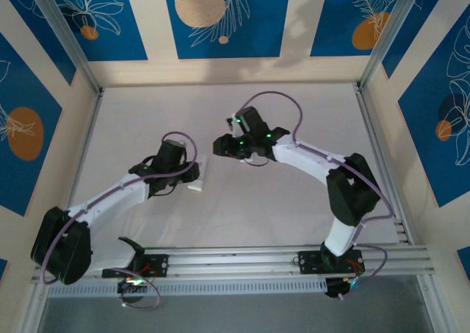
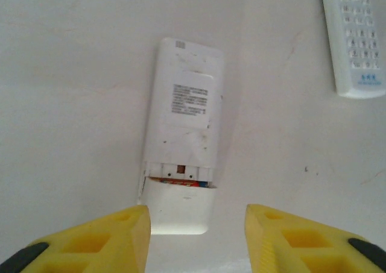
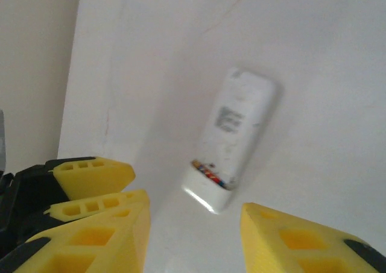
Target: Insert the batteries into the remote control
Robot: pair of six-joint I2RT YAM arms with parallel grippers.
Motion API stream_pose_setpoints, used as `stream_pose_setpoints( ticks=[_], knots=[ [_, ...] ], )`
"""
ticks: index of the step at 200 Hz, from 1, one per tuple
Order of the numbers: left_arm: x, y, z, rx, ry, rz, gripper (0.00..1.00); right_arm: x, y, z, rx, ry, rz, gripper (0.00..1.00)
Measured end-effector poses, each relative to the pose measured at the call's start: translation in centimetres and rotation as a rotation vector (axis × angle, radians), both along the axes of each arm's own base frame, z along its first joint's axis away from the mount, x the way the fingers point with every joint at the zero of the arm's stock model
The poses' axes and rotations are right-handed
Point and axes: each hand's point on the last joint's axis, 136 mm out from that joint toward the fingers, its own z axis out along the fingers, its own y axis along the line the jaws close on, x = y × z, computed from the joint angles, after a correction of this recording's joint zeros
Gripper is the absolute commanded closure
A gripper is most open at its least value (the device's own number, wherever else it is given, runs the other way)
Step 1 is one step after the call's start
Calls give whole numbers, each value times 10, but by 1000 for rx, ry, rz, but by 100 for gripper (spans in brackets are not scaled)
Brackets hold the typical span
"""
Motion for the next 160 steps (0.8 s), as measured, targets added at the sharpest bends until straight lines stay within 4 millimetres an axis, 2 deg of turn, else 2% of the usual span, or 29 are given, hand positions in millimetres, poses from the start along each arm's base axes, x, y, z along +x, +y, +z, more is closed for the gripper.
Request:
stream_pose_setpoints(
  ticks=[9,36,57,84,113,134,160],
  knots=[
    [-1,-3,-9,28,27,-22,36,1,-14,-4,-5,6,-26,48],
    [-9,-6,-34,181,96,-111,32,-7,-42,-23,-35,47,-68,45],
    [-12,-12,-46,292,133,-184,24,-12,-51,-33,-46,71,-77,43],
    [-6,-15,-57,396,155,-223,21,-10,-55,-31,-39,65,-86,42],
    [-4,-9,-70,465,184,-231,21,-7,-56,-25,-25,46,-86,42],
    [-2,-8,-77,493,199,-230,28,-6,-56,-24,-21,47,-86,42],
    [-1,-10,-76,501,192,-244,36,-4,-58,-24,-17,49,-90,42]
  ],
)
